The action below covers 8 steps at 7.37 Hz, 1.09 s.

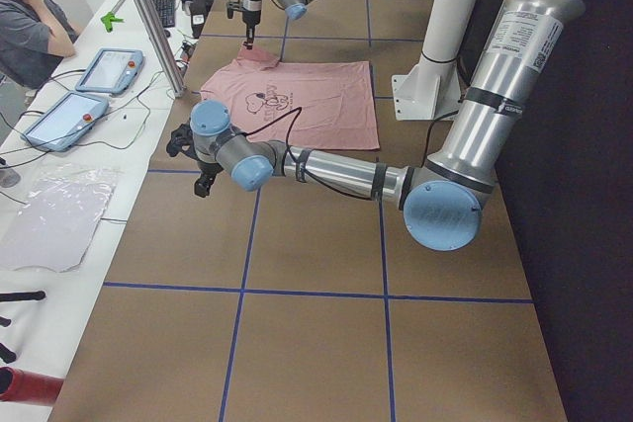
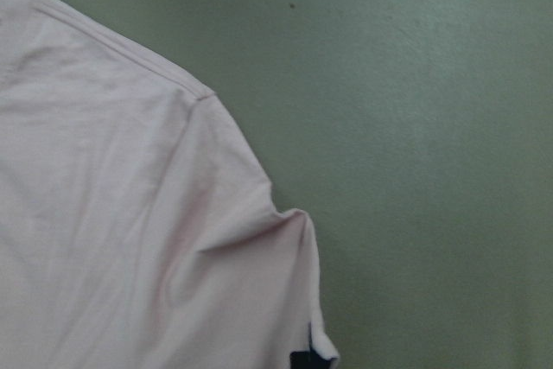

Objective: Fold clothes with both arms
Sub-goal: 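Grasp the sleeve nearest the right gripper with the right gripper, then fold the held sleeve inward onto the shirt body with the right gripper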

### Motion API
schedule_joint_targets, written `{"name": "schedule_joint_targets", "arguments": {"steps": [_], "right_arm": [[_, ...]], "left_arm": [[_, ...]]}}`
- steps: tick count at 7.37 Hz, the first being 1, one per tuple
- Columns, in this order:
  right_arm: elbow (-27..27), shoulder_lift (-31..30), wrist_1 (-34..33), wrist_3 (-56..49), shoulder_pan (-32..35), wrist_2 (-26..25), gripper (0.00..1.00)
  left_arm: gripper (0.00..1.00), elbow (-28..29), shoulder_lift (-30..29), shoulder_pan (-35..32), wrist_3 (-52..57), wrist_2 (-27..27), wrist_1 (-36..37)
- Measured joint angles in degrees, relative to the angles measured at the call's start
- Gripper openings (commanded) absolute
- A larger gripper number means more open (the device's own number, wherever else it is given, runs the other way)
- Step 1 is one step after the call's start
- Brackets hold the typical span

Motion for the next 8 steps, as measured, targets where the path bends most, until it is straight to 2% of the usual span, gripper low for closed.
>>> {"name": "schedule_joint_targets", "arguments": {"steps": [2, 4, 5, 8], "right_arm": [[2.5, 3.0, 0.0, 4.2, -2.8, -2.3, 0.00], [0.0, 7.7, -0.1, 7.5, -7.0, -8.2, 0.00], [-2.5, 9.7, 0.0, 7.9, -8.3, -10.8, 0.99], [-5.2, 11.4, 0.1, 8.2, -9.5, -13.9, 1.00]], "left_arm": [[1.00, 0.0, 0.0, 0.0, 0.0, 0.0, -0.1], [1.00, 0.1, 0.1, 0.0, 0.0, 0.0, -0.1], [1.00, 0.3, 0.0, 0.0, -0.1, 0.0, -0.1], [1.00, 0.9, -0.8, 0.1, -0.8, 0.0, -0.3]]}}
